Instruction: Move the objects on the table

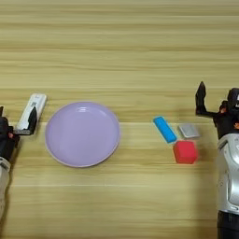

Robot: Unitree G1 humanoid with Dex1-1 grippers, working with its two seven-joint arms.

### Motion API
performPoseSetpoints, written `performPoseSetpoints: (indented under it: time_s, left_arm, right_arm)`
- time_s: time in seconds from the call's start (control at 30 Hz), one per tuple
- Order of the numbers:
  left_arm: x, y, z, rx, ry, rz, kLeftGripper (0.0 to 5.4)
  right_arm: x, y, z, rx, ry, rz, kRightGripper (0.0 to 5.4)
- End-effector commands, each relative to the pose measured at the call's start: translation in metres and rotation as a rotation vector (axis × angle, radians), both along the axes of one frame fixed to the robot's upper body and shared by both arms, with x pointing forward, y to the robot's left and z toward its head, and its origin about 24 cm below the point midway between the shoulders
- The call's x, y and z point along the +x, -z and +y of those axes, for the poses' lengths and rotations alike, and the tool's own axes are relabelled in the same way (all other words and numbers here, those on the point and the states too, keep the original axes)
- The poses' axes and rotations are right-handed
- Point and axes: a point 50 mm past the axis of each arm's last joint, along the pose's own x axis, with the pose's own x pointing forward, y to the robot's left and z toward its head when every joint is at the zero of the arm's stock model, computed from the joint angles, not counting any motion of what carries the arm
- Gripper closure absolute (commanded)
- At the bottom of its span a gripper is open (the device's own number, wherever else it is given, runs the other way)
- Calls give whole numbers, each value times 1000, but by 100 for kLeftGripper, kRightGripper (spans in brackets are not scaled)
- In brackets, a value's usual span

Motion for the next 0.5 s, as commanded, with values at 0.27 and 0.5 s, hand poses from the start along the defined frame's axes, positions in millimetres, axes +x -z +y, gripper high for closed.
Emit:
performPoseSetpoints:
  time_s: [0.27,0.5]
  left_arm:
    - [-7,0,-8,21,0,9,2]
    - [-9,-1,-8,20,-6,2,2]
  right_arm:
    - [-40,15,13,10,-52,50,0]
    - [-56,26,20,8,-92,98,0]
